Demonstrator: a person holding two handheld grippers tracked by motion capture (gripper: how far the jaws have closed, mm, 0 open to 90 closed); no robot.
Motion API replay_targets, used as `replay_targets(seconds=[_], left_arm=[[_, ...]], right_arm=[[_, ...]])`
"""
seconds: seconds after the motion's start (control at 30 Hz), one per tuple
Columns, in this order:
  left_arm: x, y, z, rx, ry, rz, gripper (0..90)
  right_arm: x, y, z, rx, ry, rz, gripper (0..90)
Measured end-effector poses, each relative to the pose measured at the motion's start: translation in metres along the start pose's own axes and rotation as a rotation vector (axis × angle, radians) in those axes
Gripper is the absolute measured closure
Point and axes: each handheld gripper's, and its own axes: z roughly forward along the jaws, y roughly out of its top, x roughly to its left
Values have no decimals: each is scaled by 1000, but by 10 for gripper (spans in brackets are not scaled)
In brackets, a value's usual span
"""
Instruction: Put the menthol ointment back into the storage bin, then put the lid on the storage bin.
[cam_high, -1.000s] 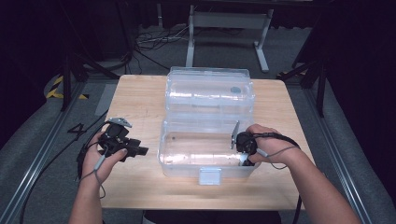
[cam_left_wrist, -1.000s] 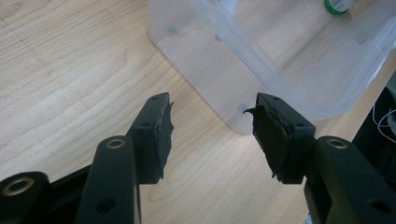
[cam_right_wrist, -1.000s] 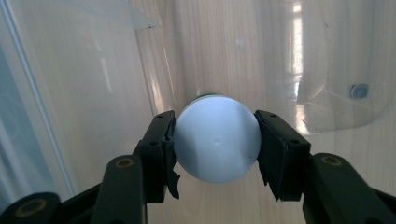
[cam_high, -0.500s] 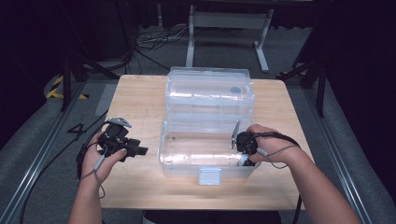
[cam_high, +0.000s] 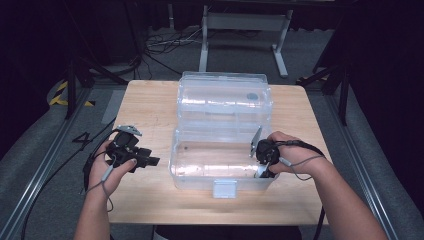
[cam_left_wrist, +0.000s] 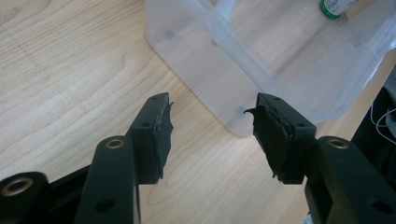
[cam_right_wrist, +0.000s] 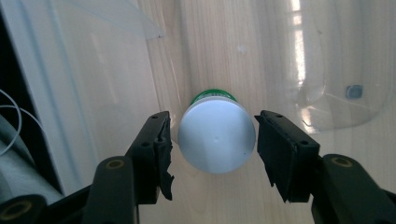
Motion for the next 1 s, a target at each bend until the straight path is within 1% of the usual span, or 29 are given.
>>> replay_targets(seconds=[0.07,0.13,0.2,0.27,0.3,0.33,0.37,0.43,0.47,0.5,0.53,0.57,0.77,0.9,0.97,1.0], left_arm=[[-1,2,1,-2,-2,6,471],[-2,4,1,-4,-5,11,471],[-3,6,3,-3,-10,17,471],[-5,9,5,0,-17,26,471],[-5,9,5,2,-18,30,471],[-6,11,6,3,-22,35,471],[-8,12,7,6,-23,36,471],[-10,13,9,10,-31,51,471],[-10,13,9,10,-31,51,471],[-12,14,9,12,-36,56,471],[-12,14,9,12,-36,56,471],[-12,15,10,13,-37,58,471],[-14,14,10,20,-43,64,471],[-15,13,10,17,-48,64,471],[-16,13,10,19,-45,62,471],[-16,13,9,18,-44,65,471]], right_arm=[[1,-2,-6,-37,-6,9,454],[3,-4,-13,-70,-16,36,456],[4,-6,-19,-101,-23,50,457],[6,-8,-26,-151,-30,89,461],[7,-9,-31,-172,-33,102,467],[8,-10,-33,-183,-33,106,470],[9,-11,-37,-207,-35,122,476],[10,-12,-44,-245,-33,122,481],[10,-12,-47,-263,-31,121,482],[11,-12,-51,-282,-31,130,484],[11,-12,-54,-297,-34,123,484],[11,-12,-54,-297,-34,123,484],[9,-8,-70,-366,-53,131,492],[5,-3,-81,-406,-78,138,502],[2,1,-87,-437,-80,158,510],[0,3,-90,-450,-89,168,516]])
